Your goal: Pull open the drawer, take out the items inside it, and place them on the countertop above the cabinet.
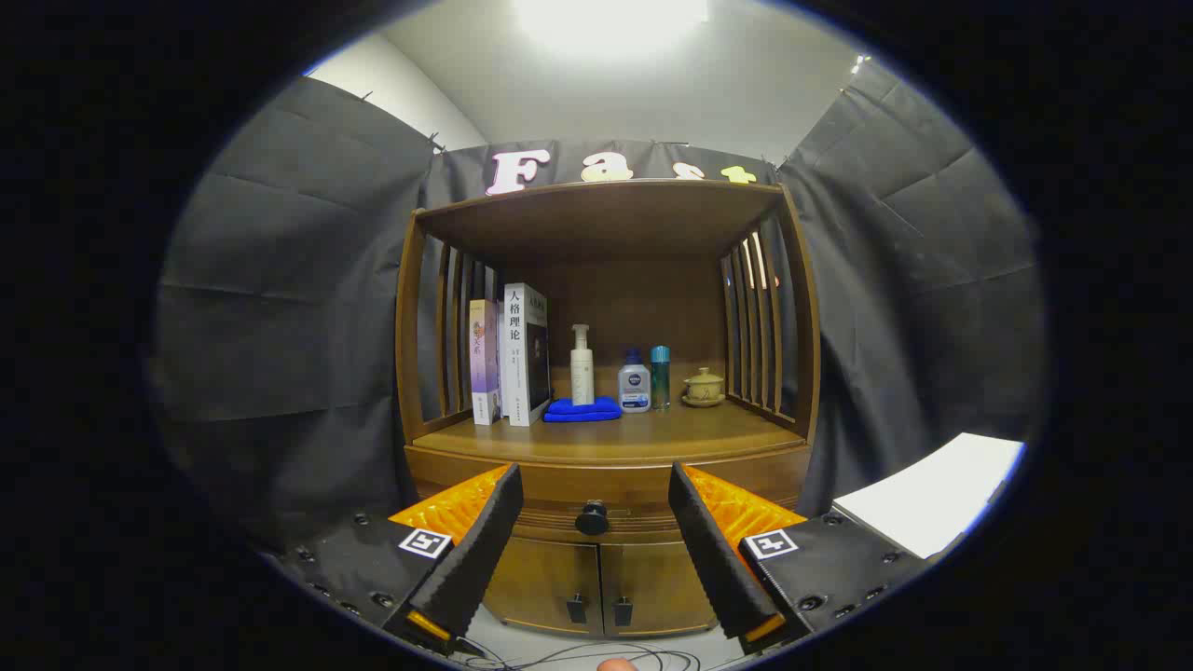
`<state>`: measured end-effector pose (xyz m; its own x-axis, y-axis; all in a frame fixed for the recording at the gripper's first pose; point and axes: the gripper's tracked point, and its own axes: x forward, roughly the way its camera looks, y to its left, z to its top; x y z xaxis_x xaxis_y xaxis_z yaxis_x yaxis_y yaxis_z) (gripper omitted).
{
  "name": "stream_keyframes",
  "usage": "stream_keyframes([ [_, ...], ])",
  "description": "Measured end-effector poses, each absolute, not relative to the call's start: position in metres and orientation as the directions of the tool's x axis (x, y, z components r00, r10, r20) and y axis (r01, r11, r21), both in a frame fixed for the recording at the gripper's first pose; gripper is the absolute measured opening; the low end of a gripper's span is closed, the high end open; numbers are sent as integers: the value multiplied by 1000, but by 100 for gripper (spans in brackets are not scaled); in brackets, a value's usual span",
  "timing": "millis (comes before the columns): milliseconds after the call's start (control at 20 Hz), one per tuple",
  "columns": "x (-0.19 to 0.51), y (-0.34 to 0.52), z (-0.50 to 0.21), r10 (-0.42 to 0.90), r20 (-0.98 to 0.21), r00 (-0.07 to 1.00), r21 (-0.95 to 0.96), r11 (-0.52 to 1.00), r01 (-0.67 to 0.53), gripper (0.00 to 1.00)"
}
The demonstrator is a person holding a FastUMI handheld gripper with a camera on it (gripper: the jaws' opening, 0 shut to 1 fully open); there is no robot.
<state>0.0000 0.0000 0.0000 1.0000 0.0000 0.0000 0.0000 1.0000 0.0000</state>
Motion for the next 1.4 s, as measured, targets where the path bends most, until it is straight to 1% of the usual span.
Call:
stream_keyframes([
  [1400,6,-3,1,-2,23,1000,-2,1000,3,98],
])
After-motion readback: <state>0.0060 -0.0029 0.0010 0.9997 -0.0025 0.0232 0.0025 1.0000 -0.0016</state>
